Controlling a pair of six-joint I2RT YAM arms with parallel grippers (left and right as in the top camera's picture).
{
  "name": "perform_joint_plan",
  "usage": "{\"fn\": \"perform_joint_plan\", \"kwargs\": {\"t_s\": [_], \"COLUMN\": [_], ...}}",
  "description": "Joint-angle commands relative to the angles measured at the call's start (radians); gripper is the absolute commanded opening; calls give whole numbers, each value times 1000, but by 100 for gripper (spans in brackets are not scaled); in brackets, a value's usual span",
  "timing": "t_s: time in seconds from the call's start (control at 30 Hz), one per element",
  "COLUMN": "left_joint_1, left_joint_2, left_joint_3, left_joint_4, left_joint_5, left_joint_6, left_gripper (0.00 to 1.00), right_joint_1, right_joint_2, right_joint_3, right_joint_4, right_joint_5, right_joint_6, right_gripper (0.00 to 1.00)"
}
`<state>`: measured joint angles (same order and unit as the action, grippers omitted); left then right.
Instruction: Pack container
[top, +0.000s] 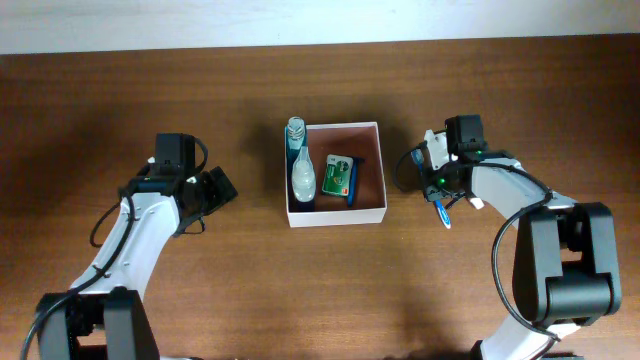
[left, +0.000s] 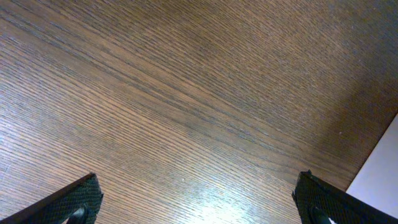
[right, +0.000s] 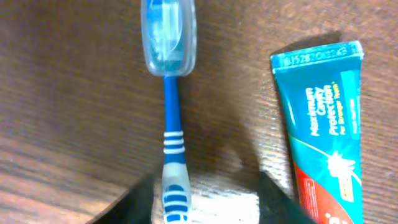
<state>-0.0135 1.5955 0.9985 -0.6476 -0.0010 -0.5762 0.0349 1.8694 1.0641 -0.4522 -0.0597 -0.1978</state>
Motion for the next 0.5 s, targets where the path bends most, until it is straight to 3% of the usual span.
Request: {"fn": "perform_joint_plan", "kwargs": {"t_s": [0.0, 0.47], "left_joint_1": [2, 2], "left_joint_2": [3, 3], "left_joint_3": [-3, -3], "left_joint_4": [-1, -1], "left_joint_5": [-6, -6], "left_joint_6": [5, 5], "left_gripper": [100, 100], "right_joint_1": [3, 4], "right_joint_2": [81, 81], "right_joint_3": [-53, -53], "right_joint_4": [-39, -46], "right_joint_5": [-61, -64], "right_joint_6": [24, 50], "right_gripper": [35, 31]}}
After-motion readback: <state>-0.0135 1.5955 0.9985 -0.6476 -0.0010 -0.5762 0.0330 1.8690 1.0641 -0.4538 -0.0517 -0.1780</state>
